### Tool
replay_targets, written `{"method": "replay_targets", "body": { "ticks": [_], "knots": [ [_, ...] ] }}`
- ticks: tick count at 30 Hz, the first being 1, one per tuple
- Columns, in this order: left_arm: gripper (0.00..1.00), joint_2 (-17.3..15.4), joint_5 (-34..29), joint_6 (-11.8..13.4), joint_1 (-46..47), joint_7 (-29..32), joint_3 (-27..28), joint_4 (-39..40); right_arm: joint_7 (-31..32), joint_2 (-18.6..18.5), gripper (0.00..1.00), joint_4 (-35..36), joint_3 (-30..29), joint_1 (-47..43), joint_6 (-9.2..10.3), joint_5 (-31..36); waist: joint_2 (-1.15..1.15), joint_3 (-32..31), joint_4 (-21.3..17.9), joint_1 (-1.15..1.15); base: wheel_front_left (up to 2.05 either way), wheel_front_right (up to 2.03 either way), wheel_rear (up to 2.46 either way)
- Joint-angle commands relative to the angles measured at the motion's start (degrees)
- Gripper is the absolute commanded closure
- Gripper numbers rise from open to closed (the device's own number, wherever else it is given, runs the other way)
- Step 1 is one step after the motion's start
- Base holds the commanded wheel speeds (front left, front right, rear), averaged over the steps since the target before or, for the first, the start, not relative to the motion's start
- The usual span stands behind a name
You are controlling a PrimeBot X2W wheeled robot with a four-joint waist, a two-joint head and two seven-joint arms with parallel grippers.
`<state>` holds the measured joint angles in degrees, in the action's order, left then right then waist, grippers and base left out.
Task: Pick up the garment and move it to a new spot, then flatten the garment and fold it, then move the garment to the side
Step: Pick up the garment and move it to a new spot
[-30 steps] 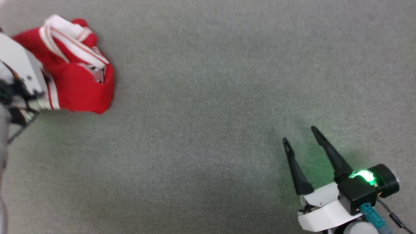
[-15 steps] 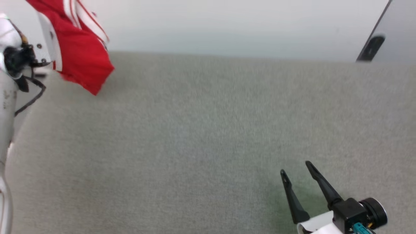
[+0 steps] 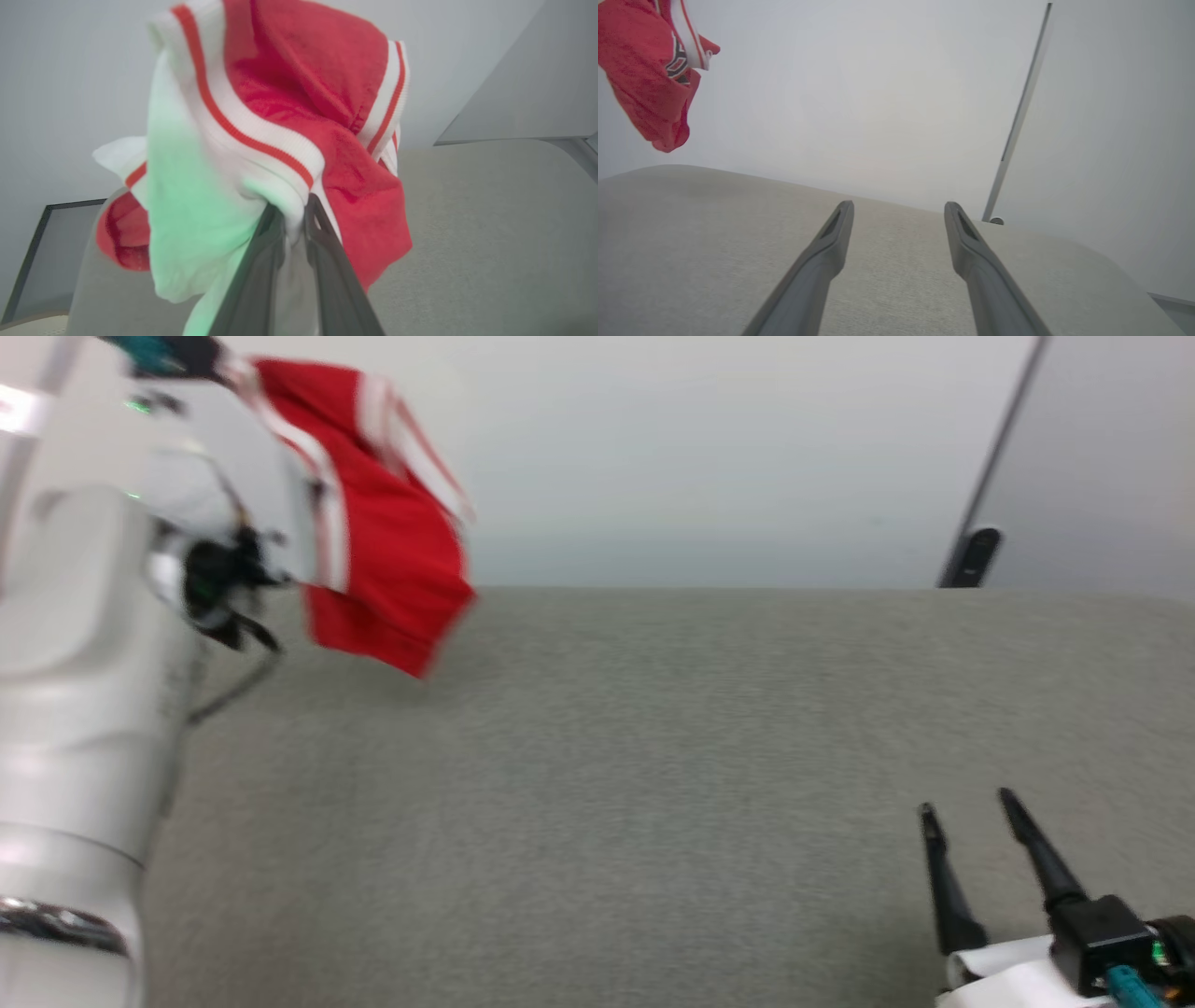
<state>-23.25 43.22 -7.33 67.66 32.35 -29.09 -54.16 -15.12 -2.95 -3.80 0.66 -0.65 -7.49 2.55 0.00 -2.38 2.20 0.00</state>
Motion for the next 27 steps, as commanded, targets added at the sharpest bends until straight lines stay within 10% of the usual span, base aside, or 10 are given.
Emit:
{"method": "replay_targets", "body": {
  "ticks": [1,14,27],
  "knots": [
    [1.0,0.5,0.5,-0.22,-1.19,-0.01,-0.22,1.23,-0.04,0.09,0.0,-0.1,-1.09,-0.03,0.0,0.82,0.0,0.52,-5.09,0.0,0.0,0.0,0.0],
    [1.0,5.58,3.4,3.55,-12.8,6.57,-3.49,15.57,-0.06,-0.23,0.0,0.29,-10.71,-0.48,0.01,3.48,0.0,2.59,-17.1,0.0,0.0,0.0,0.0],
    [1.0,5.65,6.04,6.72,-24.18,15.06,-7.31,26.27,-0.05,0.13,0.0,-0.09,-9.74,2.9,0.0,0.19,0.0,9.97,-21.2,0.0,0.0,0.0,0.0]
  ]
}}
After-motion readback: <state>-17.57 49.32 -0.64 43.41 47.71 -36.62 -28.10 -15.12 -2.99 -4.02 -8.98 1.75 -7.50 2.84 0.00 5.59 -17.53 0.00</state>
